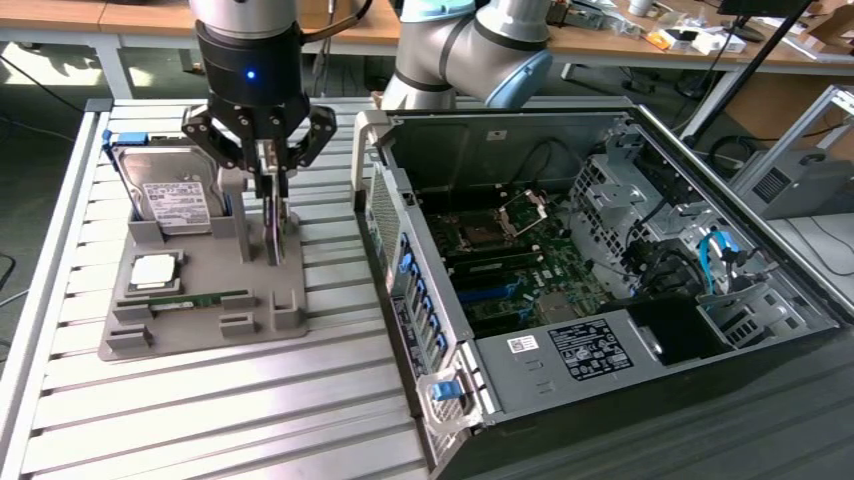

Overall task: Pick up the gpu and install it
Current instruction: 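Pick up the gpu and move the gpu toward the slot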

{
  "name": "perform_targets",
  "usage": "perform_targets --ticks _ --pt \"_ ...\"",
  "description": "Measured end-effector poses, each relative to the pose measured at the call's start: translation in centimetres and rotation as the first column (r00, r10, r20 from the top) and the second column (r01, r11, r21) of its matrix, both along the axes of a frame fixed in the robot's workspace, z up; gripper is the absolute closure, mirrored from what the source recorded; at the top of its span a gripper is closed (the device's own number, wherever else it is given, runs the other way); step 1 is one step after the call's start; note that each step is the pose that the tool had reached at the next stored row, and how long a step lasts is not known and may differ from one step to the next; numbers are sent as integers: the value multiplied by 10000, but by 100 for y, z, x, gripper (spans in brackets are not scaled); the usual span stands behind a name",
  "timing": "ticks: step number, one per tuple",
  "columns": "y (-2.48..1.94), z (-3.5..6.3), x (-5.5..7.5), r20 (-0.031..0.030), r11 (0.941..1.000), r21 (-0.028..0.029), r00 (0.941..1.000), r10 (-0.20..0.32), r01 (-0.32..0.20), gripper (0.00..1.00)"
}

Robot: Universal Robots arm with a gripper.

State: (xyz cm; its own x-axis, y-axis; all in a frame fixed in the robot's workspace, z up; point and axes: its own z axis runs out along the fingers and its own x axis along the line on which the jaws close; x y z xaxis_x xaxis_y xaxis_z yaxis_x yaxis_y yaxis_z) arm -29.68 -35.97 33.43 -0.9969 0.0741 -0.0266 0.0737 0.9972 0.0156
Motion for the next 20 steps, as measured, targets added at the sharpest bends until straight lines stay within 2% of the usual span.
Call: perform_targets --ticks 20 --pt "0 110 0 0 10000 0 10000 0 0 73"
